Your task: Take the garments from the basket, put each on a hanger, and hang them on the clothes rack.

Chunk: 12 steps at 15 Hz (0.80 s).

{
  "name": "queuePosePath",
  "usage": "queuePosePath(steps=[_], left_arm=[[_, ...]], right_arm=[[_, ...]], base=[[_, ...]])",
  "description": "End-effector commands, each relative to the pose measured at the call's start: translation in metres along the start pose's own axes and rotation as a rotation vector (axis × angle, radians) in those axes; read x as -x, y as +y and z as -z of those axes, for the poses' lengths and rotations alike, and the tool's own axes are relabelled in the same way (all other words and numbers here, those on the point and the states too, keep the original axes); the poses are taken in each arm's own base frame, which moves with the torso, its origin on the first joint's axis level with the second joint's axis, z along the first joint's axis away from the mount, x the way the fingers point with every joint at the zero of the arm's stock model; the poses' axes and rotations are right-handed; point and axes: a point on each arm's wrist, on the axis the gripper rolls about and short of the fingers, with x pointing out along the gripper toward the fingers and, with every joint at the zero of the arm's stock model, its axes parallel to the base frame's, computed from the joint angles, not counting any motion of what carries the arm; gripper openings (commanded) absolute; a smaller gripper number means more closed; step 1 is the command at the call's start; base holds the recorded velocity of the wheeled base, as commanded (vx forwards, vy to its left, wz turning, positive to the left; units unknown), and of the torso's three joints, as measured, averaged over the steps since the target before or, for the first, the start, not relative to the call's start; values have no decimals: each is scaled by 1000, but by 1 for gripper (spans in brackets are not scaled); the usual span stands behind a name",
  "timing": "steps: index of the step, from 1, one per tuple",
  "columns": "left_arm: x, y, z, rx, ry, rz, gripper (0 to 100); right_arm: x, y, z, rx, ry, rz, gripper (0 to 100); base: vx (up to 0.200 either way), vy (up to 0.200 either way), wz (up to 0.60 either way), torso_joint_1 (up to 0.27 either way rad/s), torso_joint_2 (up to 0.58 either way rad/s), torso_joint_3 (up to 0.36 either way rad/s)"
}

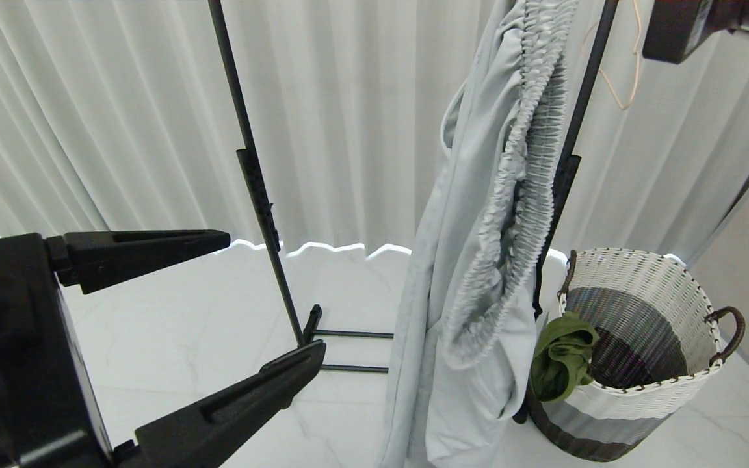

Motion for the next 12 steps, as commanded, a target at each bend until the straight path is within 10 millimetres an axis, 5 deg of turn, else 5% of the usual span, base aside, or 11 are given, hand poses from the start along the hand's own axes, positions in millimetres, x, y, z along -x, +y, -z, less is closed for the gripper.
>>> queuePosePath(steps=[1,7,12], left_arm=[[-1,-1,0,-1,3,6,100],[-10,-4,-1,56,-6,40,100],[-43,-15,6,274,50,43,100]], right_arm=[[-1,1,1,2,4,-3,0],[-10,7,7,10,29,-14,0],[-34,14,3,5,13,-8,0]], base=[[0,0,0,0,0,0],[0,0,0,0,0,0],[0,0,0,0,0,0]])
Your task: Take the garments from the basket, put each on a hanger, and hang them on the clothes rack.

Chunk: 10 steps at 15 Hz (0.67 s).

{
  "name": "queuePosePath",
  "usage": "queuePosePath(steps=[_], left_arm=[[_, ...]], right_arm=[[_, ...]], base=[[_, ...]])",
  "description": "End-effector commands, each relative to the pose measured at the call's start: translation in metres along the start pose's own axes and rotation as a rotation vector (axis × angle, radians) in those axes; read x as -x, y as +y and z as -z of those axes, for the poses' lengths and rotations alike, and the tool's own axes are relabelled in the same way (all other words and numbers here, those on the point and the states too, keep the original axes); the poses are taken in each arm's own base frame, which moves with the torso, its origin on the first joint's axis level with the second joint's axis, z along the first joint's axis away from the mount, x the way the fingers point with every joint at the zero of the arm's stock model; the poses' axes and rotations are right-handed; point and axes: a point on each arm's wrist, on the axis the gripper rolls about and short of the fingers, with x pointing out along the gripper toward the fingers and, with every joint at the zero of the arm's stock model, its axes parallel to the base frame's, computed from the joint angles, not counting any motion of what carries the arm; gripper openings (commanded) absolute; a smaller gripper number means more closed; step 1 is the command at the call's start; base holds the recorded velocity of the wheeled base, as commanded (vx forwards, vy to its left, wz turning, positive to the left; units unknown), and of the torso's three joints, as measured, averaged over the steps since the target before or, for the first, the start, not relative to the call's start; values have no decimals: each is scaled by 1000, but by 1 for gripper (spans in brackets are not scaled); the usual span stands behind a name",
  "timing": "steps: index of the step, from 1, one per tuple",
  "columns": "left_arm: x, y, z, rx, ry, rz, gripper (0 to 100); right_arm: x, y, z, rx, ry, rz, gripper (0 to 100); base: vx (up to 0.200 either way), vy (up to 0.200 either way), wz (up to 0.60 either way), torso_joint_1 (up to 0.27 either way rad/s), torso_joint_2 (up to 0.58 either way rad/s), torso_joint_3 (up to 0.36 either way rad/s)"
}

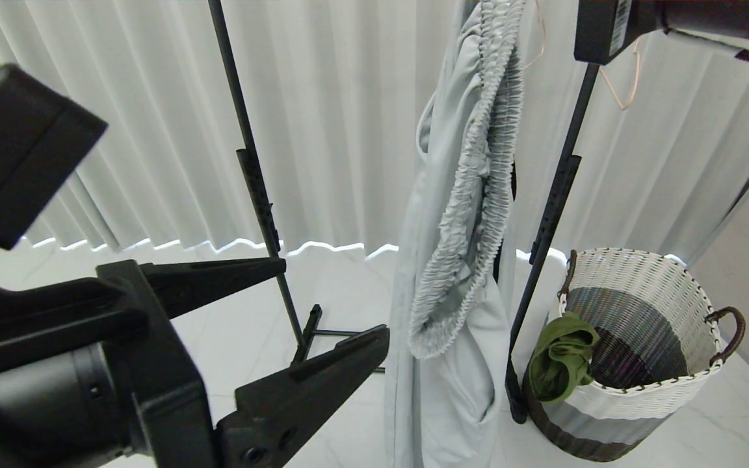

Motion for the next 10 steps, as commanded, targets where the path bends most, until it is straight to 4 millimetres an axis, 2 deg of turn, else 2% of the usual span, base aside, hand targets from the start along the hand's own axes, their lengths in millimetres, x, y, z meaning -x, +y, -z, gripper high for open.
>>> queuePosePath(steps=[1,3,5,8,10], left_arm=[[-23,-5,5,19,32,-6,100],[-44,-2,6,59,16,-38,100],[-59,9,8,76,5,-97,100],[-65,18,14,122,27,-136,100],[-72,22,28,119,82,-164,100]], right_arm=[[-7,6,1,1,4,-14,0],[-7,9,0,-1,-1,-23,0],[-6,11,-2,-3,-7,-32,0],[-6,12,-2,-3,-6,-34,0],[-6,12,-2,-3,-7,-35,0]], base=[[0,0,0,0,0,0],[0,0,0,0,0,0],[0,0,0,0,0,0],[0,0,0,0,0,0],[0,0,0,0,0,0]])
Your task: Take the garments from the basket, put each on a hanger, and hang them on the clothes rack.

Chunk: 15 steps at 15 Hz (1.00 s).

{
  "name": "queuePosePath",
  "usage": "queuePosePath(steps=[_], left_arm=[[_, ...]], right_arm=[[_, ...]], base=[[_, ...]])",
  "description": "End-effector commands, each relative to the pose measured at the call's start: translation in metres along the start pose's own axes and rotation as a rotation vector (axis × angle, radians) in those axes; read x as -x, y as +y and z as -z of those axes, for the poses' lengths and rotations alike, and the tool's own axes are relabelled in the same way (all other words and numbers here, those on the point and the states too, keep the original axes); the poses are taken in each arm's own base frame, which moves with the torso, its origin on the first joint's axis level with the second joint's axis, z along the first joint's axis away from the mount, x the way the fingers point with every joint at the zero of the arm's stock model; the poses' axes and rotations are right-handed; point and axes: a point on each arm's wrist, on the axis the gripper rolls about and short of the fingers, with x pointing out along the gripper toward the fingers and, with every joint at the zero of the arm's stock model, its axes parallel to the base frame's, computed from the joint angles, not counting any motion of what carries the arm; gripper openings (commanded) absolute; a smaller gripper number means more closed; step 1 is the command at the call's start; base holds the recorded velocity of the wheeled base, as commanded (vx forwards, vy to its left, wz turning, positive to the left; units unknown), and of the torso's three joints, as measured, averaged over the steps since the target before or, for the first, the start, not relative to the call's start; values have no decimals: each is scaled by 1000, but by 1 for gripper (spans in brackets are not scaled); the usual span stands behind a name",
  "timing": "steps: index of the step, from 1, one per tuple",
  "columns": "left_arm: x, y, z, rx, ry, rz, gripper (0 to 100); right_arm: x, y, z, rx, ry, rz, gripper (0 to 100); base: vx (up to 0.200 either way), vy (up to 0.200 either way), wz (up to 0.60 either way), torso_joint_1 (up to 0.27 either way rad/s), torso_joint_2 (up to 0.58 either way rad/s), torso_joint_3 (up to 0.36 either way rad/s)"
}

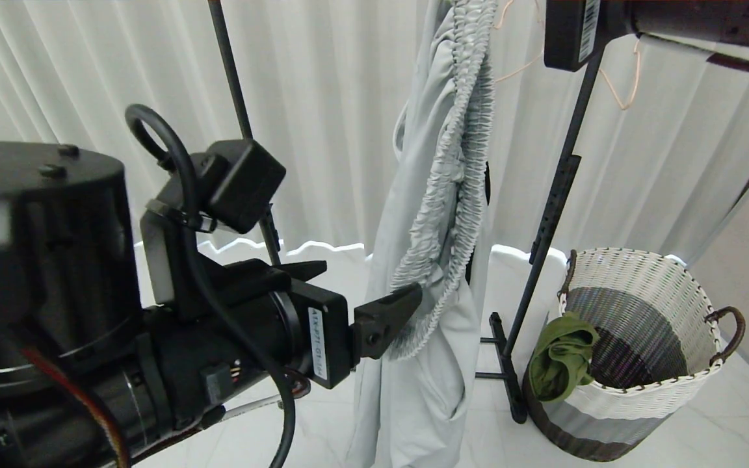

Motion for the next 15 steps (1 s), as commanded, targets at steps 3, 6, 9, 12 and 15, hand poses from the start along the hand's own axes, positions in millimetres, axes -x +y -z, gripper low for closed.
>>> queuePosePath(steps=[3,6,9,12,15], left_arm=[[-17,5,26,-34,106,-45,100],[-16,13,39,-132,146,-77,100],[-11,14,36,-134,130,-87,100],[-2,15,31,-128,98,-84,100],[5,16,29,-124,79,-82,0]], right_arm=[[1,0,-1,-1,-4,-1,0],[4,-2,-1,-1,-4,4,0],[5,-3,-2,-3,-7,5,0],[9,-7,-4,-20,-11,14,0],[17,-10,-2,-17,-4,18,0]], base=[[0,0,0,0,0,0],[0,0,0,0,0,0],[0,0,0,0,0,0],[0,0,0,0,0,0],[0,0,0,0,0,0]])
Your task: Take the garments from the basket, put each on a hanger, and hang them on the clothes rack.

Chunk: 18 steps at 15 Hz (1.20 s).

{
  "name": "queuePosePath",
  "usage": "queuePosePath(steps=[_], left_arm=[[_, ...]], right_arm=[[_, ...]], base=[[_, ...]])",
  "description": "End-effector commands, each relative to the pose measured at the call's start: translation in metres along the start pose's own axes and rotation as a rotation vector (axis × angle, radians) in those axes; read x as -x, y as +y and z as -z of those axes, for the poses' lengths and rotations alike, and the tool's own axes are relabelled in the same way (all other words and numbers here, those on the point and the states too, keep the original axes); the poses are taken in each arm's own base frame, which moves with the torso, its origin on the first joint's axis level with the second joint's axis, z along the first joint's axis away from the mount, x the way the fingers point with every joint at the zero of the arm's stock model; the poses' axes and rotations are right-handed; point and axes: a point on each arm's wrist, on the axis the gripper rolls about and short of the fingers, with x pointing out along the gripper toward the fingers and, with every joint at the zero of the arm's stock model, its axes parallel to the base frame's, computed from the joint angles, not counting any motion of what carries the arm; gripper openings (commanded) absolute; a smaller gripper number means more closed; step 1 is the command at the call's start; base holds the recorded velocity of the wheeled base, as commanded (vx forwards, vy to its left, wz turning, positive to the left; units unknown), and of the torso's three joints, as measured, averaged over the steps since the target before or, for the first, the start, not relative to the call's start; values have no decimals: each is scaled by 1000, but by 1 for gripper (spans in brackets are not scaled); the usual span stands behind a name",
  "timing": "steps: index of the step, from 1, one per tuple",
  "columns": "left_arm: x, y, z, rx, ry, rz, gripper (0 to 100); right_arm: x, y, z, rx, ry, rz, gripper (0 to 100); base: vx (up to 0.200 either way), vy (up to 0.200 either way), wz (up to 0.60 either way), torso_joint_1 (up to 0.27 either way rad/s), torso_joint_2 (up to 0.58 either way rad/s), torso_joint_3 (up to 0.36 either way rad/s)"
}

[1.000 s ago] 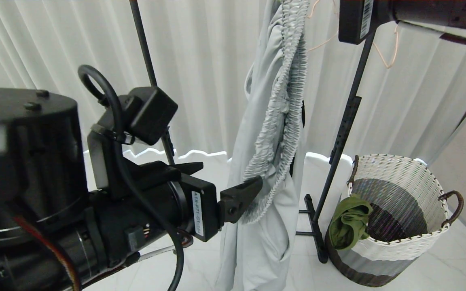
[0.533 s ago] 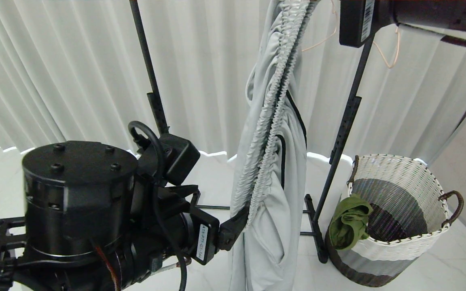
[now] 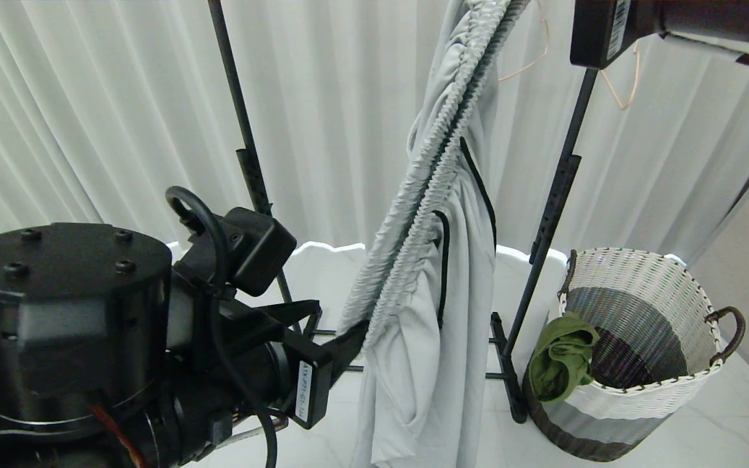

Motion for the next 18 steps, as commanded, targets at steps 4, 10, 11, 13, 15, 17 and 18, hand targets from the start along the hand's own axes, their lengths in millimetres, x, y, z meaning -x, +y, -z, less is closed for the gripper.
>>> queuePosePath(steps=[4,10,11,13,15,17,18], left_arm=[[18,4,-9,-6,-68,5,0],[39,47,-120,-67,-408,-236,0],[39,51,-137,-84,-448,-285,0],[35,60,-159,-131,-482,-383,0],[31,63,-166,-178,-483,-416,0],[27,69,-163,-187,-462,-441,0],[27,70,-163,-188,-460,-447,0]], right_arm=[[19,-14,6,9,30,44,0],[54,-34,48,-18,252,89,100],[55,-33,51,-28,263,86,100],[65,-32,56,-28,269,73,100],[78,-32,59,-43,266,61,100],[99,-34,56,-97,218,15,100],[108,-37,56,-104,212,23,100]], base=[[0,0,0,0,0,0],[0,0,0,0,0,0],[0,0,0,0,0,0],[0,0,0,0,0,0],[0,0,0,0,0,0],[0,0,0,0,0,0],[0,0,0,0,0,0]])
